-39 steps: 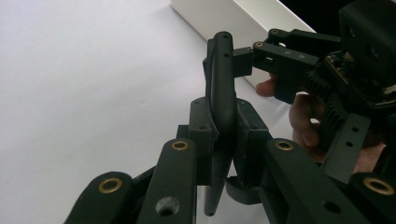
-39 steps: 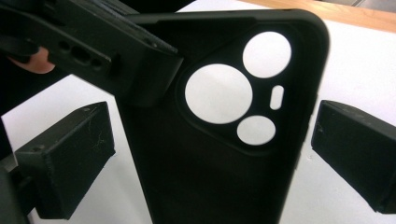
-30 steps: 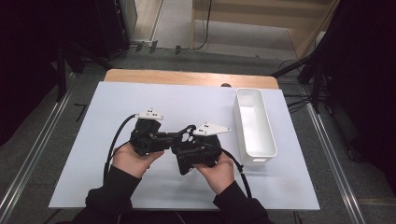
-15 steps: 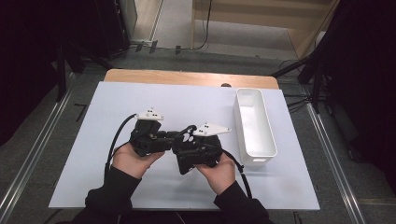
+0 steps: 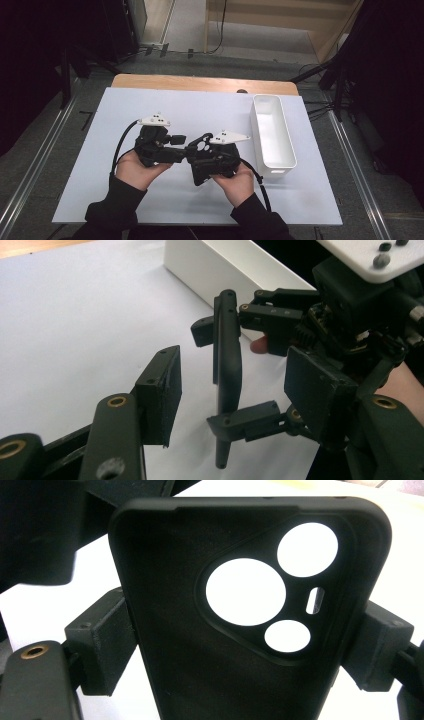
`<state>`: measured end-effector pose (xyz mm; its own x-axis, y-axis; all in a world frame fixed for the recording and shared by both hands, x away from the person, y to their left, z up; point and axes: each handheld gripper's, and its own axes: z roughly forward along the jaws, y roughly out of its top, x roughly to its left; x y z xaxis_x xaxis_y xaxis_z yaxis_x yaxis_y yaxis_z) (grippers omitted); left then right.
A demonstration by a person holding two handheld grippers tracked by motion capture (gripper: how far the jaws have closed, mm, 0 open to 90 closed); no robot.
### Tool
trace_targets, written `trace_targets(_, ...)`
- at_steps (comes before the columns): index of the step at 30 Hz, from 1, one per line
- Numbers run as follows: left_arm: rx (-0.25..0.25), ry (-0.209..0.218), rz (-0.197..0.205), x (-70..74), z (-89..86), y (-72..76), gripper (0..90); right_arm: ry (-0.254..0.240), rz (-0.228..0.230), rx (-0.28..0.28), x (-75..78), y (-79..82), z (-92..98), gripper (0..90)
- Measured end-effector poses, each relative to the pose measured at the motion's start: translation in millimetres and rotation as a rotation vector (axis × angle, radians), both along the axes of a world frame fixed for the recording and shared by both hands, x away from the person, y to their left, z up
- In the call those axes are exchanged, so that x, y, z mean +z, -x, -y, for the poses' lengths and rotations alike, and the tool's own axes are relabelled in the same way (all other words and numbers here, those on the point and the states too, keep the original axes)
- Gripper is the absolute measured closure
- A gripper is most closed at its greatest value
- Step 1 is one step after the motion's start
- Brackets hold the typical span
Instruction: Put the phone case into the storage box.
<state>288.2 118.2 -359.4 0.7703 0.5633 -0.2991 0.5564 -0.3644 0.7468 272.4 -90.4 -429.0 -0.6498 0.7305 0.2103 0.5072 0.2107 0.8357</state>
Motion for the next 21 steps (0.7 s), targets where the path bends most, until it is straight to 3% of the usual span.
trace_targets(8,-0.02,-0.006,-0.013,-1.6,-2.5,-2.9,33.7,-0.002,0.0,-0.017,-0.7,-5.8,8.4,12.3)
trace_targets(11,-0.03,-0.001,-0.003,-2.2,-3.7,-3.4,30.5,-0.006,-0.002,-0.026,-0.2,-7.0,11.6,12.4)
trace_targets(15,-0.055,-0.031,0.007,-4.5,-4.1,-2.9,30.4,-0.009,-0.001,-0.036,0.8,-8.5,16.2,12.4)
trace_targets(21,-0.075,-0.018,0.019,-10.0,-5.7,-4.2,26.3,-0.013,-0.003,-0.044,2.4,-10.1,22.0,12.4)
